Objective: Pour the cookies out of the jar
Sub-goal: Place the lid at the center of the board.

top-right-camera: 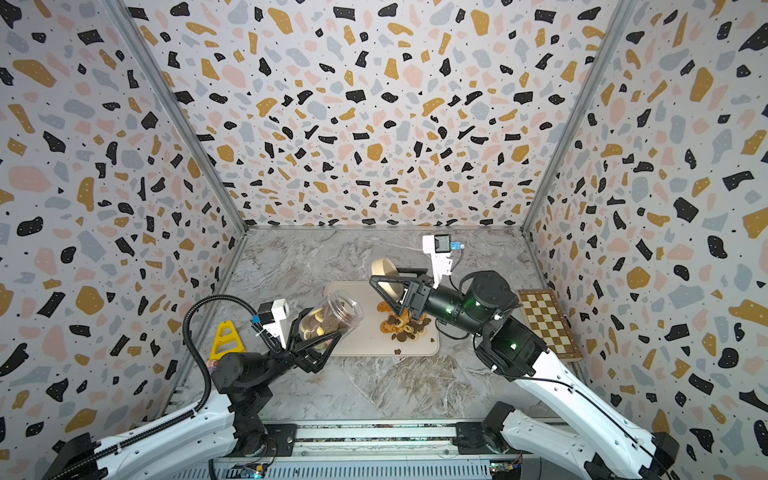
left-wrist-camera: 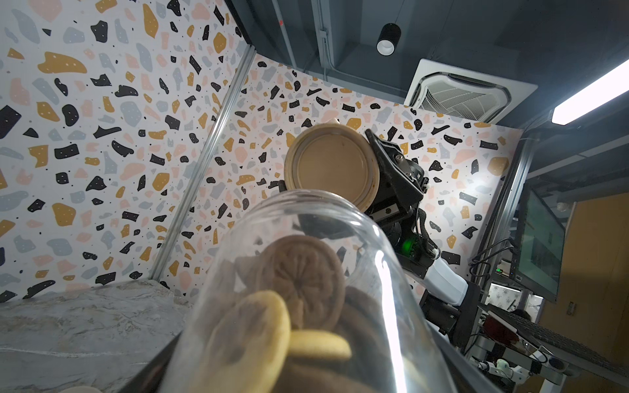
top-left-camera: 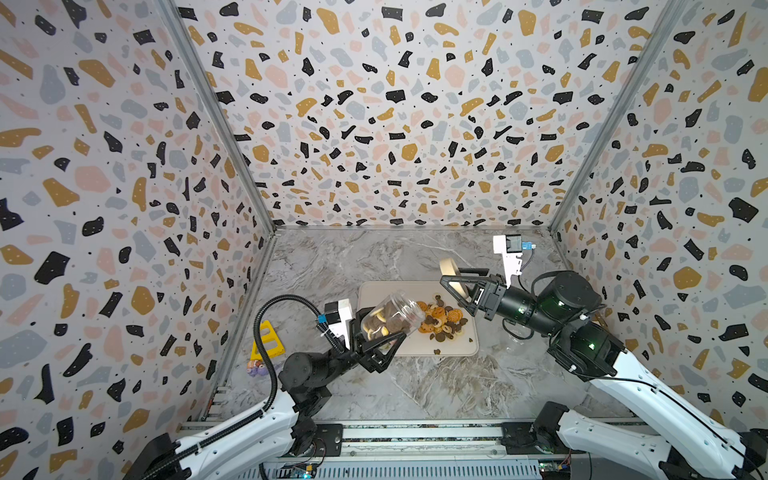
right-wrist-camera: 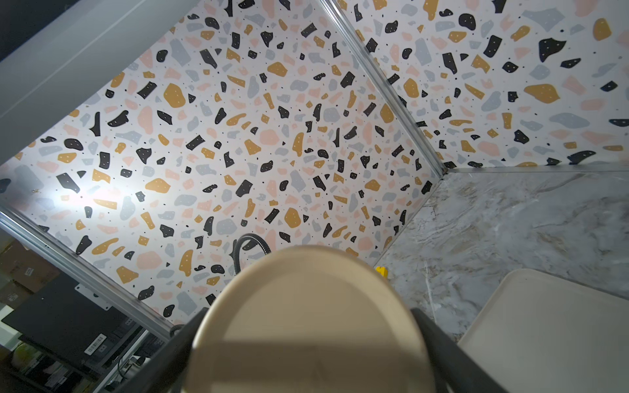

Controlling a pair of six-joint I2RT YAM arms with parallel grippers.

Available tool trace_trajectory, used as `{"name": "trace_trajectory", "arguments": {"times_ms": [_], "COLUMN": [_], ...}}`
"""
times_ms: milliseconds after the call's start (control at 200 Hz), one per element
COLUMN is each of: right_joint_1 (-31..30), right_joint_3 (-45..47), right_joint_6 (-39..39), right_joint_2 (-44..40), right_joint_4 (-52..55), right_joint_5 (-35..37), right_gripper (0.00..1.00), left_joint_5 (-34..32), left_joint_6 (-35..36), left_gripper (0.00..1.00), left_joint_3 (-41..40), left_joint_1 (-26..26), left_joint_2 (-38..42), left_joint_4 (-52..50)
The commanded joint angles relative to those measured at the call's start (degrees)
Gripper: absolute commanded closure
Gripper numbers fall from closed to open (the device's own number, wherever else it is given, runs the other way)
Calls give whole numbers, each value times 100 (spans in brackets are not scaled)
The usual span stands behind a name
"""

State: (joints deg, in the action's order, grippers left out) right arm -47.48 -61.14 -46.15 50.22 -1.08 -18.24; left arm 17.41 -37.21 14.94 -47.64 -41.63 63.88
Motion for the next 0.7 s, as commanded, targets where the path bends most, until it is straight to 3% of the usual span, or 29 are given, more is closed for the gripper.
{"name": "trace_trajectory", "arguments": {"times_ms": [0,265,430,551,691], "right_joint_1": [20,-4,-246,-927,-2177], "right_joint_3": [121,1155,1821,2357,2669], "right_joint_6": [213,30,-405,-981,-1639], "right_joint_2": [-344,-1392,-1594,-1430,-633], "right_joint_4": [1096,2780,3759,3815,3456], "right_joint_5": [613,1426,1844,2197,2803], "right_gripper": [32,36,40,41,41], "left_joint_5": [-136,-247,-441,-500,-580], "left_joint_6": [245,602,770,873,857], "left_gripper": [100,100,100,100,100], "left_joint_3": [84,180,180,176,133], "left_joint_1": [11,16,15,12,14], "left_joint_2": [339,705,922,1005,979], "left_joint_4": [553,-329,-657,-839,-815]}}
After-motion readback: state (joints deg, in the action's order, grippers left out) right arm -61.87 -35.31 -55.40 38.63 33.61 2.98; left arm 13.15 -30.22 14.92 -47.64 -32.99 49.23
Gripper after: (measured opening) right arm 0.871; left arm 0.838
